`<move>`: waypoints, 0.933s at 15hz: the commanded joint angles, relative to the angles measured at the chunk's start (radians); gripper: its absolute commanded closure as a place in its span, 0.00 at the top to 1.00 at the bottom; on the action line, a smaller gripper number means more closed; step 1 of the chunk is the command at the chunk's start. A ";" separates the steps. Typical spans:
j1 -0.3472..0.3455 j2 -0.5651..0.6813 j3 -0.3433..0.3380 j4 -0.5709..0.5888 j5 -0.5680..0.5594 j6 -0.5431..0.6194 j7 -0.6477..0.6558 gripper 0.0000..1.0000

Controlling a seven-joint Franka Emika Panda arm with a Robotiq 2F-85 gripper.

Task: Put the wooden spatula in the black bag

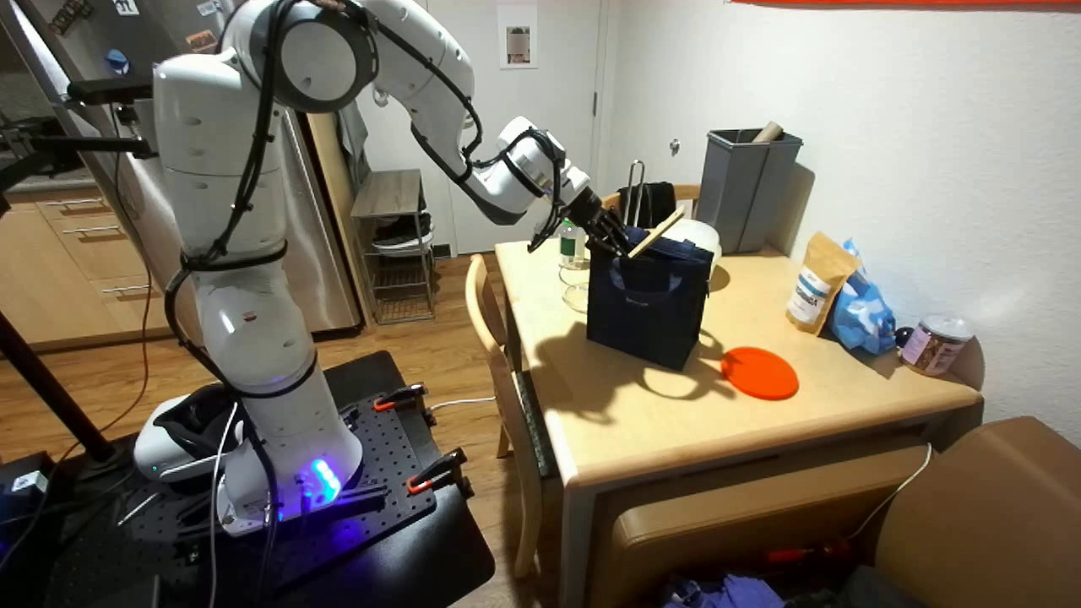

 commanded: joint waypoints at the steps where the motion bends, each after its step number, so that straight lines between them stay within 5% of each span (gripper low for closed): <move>1: 0.002 -0.005 0.006 0.004 -0.005 -0.016 -0.016 0.71; 5: 0.002 -0.019 0.006 0.005 -0.002 -0.014 -0.019 0.99; 14: 0.005 -0.154 0.021 -0.005 0.030 -0.016 -0.063 1.00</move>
